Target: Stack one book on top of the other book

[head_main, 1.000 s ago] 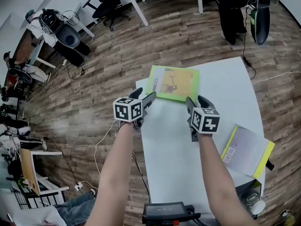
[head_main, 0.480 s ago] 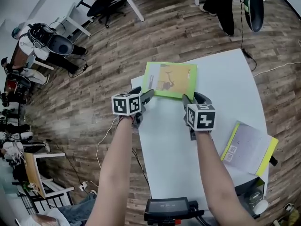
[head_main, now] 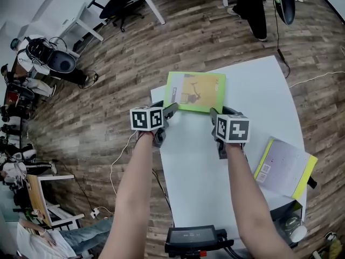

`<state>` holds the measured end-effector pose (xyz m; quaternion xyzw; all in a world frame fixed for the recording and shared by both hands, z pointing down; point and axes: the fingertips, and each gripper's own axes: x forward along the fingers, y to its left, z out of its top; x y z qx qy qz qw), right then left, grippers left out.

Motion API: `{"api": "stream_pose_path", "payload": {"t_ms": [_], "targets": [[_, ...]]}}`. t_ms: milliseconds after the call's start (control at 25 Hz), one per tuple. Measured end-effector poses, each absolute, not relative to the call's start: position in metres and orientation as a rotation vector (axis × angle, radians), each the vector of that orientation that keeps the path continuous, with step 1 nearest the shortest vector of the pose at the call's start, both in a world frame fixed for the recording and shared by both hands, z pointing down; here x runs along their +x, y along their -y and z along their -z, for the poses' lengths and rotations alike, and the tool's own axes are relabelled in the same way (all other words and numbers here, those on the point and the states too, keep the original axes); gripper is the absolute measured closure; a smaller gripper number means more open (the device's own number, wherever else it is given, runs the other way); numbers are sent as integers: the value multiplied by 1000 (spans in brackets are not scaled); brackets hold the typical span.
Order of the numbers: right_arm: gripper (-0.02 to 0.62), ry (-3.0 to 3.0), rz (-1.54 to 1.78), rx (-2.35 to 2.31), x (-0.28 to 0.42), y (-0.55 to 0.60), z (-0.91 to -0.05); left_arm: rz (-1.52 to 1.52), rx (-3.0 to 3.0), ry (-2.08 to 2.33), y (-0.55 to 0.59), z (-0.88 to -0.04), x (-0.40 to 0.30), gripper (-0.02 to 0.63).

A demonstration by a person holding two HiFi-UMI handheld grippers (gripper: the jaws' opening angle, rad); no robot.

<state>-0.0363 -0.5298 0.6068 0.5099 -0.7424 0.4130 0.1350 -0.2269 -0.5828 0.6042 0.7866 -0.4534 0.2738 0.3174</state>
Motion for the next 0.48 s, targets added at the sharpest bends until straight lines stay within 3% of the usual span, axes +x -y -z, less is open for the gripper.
{"api": "stream_pose_path", "payload": {"t_ms": [480], "targets": [[416, 2114, -1188, 1508, -28, 501, -607, -672, 2052, 1229, 549, -605, -221, 325]]}}
